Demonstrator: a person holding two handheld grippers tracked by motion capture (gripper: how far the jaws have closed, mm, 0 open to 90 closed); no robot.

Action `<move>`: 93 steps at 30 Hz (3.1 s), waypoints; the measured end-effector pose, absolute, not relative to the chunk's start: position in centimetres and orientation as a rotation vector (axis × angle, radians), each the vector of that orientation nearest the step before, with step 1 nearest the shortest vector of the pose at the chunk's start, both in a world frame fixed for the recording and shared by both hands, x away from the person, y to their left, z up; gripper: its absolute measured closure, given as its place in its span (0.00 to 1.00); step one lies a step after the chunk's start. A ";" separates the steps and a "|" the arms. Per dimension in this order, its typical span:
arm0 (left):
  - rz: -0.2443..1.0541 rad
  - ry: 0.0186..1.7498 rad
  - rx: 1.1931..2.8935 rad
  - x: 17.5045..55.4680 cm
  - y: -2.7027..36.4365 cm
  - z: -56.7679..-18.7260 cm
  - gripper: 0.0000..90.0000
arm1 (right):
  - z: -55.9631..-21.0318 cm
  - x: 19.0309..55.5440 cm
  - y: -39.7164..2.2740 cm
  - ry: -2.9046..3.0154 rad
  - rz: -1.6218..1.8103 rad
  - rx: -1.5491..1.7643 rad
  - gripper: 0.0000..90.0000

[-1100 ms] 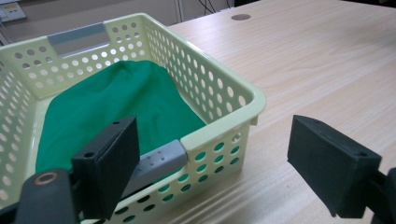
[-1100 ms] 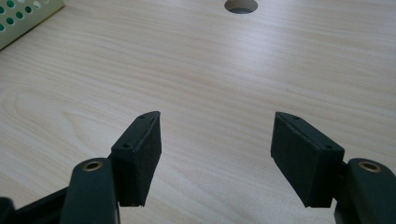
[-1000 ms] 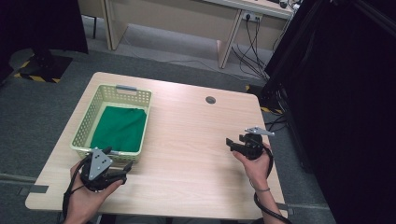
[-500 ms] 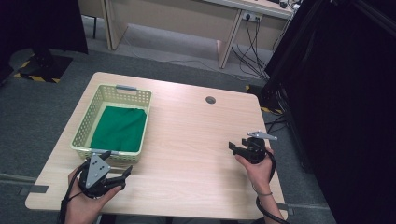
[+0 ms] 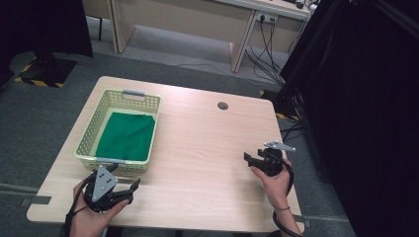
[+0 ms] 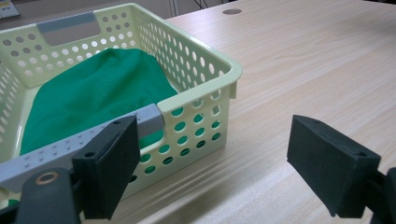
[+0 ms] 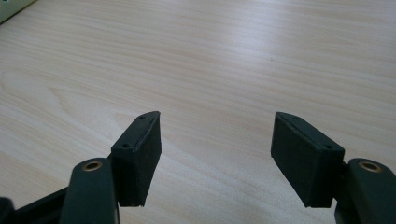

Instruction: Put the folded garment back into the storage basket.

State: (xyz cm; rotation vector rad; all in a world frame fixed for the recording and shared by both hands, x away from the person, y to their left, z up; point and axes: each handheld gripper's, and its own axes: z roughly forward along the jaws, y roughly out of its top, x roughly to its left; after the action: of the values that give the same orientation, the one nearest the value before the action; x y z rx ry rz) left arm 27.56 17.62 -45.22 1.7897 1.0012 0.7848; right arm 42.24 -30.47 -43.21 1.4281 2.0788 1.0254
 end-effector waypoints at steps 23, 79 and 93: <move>0.775 1.013 1.830 27.7 17.8 -46.7 0.19 | -44.3 40.5 -31.9 2.060 1.026 1.452 0.37; 0.783 1.039 1.852 28.2 18.2 -47.9 0.19 | -47.0 37.9 -34.2 2.045 1.008 1.494 0.33; 0.785 1.036 1.859 28.3 18.2 -48.0 0.19 | -47.5 38.0 -34.3 2.052 0.999 1.503 0.33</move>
State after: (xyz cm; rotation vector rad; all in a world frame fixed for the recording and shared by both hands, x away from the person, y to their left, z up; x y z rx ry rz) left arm 28.32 18.18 -47.98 1.8593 1.0363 0.7848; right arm 37.98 -34.26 -47.53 1.5027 2.0522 0.9988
